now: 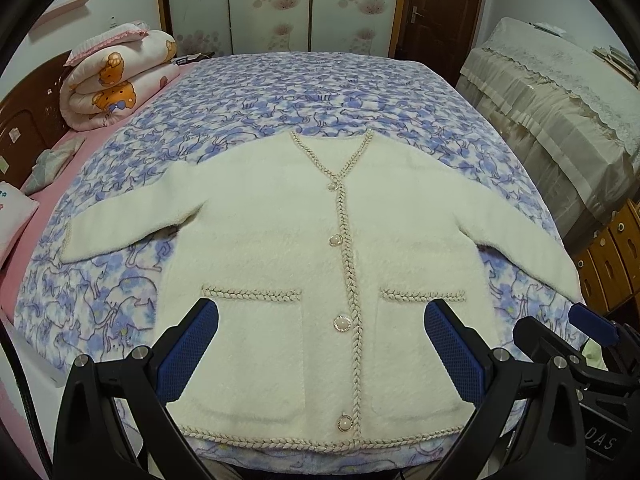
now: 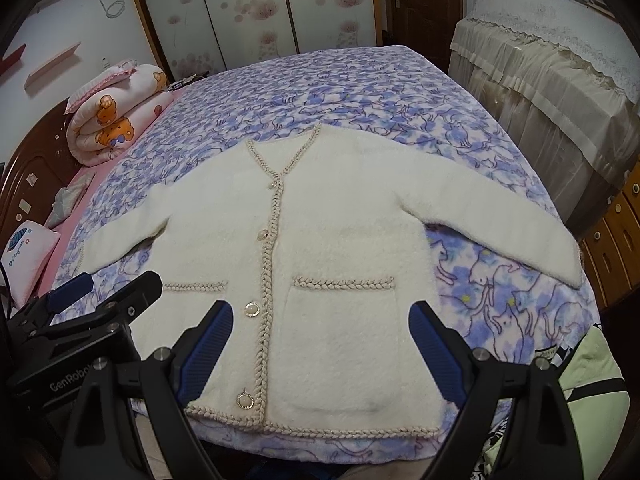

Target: Fold large clothes

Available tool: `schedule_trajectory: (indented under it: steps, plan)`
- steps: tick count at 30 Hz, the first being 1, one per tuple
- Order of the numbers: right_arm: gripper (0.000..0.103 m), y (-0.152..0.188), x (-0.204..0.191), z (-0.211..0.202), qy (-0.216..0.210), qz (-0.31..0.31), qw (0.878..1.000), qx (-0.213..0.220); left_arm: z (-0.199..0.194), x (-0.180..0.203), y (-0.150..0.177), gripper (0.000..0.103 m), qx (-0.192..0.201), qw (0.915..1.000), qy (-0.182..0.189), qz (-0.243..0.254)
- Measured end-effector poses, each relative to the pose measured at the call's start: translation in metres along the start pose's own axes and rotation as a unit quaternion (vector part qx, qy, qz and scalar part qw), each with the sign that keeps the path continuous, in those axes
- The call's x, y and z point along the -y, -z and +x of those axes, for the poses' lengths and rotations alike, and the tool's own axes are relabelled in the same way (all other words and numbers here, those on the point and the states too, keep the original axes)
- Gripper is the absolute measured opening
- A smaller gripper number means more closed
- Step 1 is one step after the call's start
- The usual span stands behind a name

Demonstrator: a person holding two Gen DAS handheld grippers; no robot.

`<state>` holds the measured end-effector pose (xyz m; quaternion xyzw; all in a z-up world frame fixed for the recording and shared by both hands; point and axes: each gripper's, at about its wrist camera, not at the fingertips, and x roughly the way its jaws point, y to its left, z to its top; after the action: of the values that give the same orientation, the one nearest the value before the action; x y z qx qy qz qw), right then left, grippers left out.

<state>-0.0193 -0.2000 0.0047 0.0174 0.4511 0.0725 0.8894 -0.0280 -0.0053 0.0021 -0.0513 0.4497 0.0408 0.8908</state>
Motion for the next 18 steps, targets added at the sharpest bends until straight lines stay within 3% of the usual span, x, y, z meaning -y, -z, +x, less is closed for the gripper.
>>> schedule_trajectory:
  steps: [18]
  plan:
    - [0.090,0.0003,-0.0068,0.0003,-0.003,-0.005,1.000,-0.001,0.0013,-0.0041,-0.0005,0.102,-0.006,1.0000,-0.004,-0.002]
